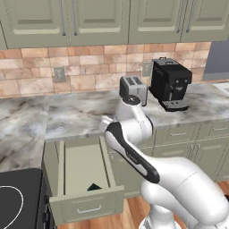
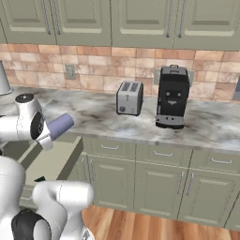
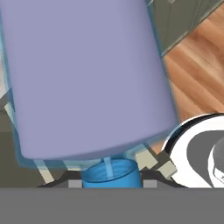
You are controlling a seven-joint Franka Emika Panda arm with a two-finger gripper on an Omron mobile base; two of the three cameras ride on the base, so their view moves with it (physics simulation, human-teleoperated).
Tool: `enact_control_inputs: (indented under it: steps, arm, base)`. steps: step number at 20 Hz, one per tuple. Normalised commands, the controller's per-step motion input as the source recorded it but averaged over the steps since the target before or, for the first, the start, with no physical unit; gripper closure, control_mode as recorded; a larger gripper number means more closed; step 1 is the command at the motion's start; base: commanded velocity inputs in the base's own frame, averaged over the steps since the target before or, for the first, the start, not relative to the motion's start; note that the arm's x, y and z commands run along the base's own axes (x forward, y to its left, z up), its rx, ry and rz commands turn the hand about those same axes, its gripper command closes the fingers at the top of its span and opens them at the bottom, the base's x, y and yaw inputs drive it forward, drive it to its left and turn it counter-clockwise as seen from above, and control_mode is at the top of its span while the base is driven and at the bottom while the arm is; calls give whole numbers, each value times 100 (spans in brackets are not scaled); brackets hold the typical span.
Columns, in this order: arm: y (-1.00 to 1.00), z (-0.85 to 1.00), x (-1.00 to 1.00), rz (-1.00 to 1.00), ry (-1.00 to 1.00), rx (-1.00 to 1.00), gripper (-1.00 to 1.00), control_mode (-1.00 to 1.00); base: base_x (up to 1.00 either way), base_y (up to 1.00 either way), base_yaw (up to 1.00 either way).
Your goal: Restock the sink supplies by placing the sponge and soap dispenser on the counter and next to the sink. Make sure the soap dispenser is upright.
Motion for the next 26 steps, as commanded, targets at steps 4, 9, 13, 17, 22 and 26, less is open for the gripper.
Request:
enact_control_inputs:
  steps: [4, 9, 13, 17, 22, 26]
  arm:
    - [0, -3, 0, 0, 0, 0, 100, -100]
    - [-19, -3, 0, 0, -1, 1, 100, 100]
    - [0, 0, 0, 0, 0, 0, 100, 100]
    - [0, 0, 0, 0, 0, 0, 100, 100]
    - [0, 0, 0, 0, 0, 0, 100, 100]
    - [0, 0, 0, 0, 0, 0, 100, 100]
  base:
    - [0, 0, 0]
    - [0, -39, -1]
    - [0, -100, -4]
    - [19, -100, 0]
    - [54, -100, 0]
    - [69, -100, 0]
